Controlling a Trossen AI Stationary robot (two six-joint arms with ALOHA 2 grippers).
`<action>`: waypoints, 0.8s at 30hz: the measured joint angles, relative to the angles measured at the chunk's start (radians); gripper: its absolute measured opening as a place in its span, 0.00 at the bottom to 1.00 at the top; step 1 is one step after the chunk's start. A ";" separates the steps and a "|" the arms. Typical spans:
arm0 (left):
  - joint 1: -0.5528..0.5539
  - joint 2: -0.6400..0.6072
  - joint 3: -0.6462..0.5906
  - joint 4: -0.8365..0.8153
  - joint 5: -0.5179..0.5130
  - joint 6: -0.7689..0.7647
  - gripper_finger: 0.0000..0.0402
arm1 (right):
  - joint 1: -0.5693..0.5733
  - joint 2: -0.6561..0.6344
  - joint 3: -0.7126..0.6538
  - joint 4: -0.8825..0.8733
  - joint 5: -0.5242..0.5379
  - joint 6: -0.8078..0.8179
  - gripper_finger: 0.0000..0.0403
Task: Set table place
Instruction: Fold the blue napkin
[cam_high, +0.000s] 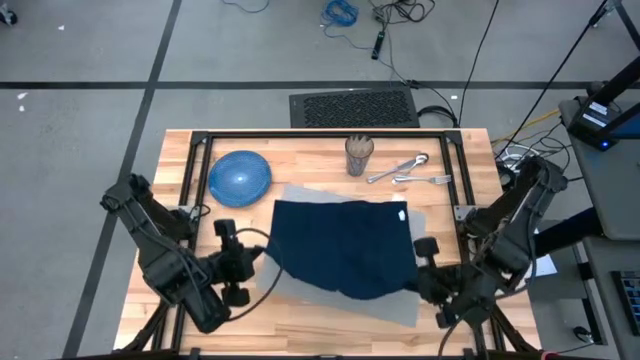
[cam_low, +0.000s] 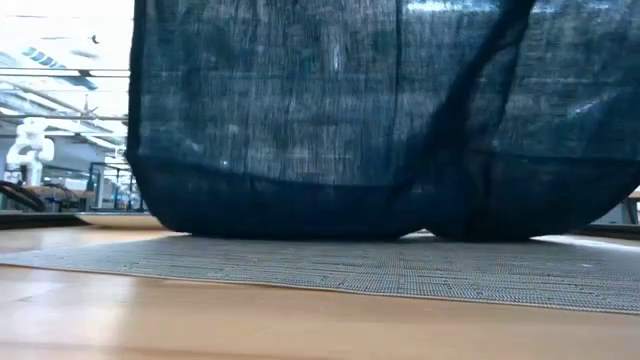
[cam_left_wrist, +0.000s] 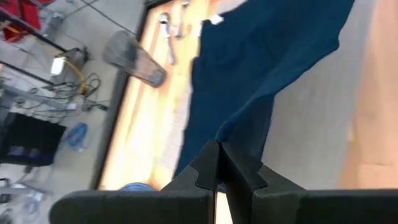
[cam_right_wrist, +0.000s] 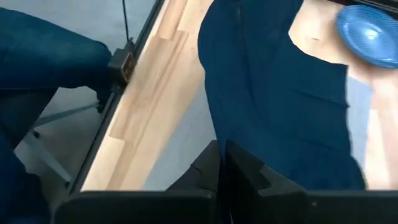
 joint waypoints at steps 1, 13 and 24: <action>-0.008 0.001 -0.016 0.025 0.011 -0.001 0.00 | 0.006 0.005 -0.015 0.022 -0.001 0.004 0.00; -0.073 0.071 -0.101 0.087 0.068 -0.116 0.00 | 0.057 0.157 -0.056 0.093 -0.033 0.115 0.00; -0.138 0.166 -0.101 0.195 0.124 -0.142 0.00 | 0.147 0.262 -0.056 0.204 -0.069 0.240 0.00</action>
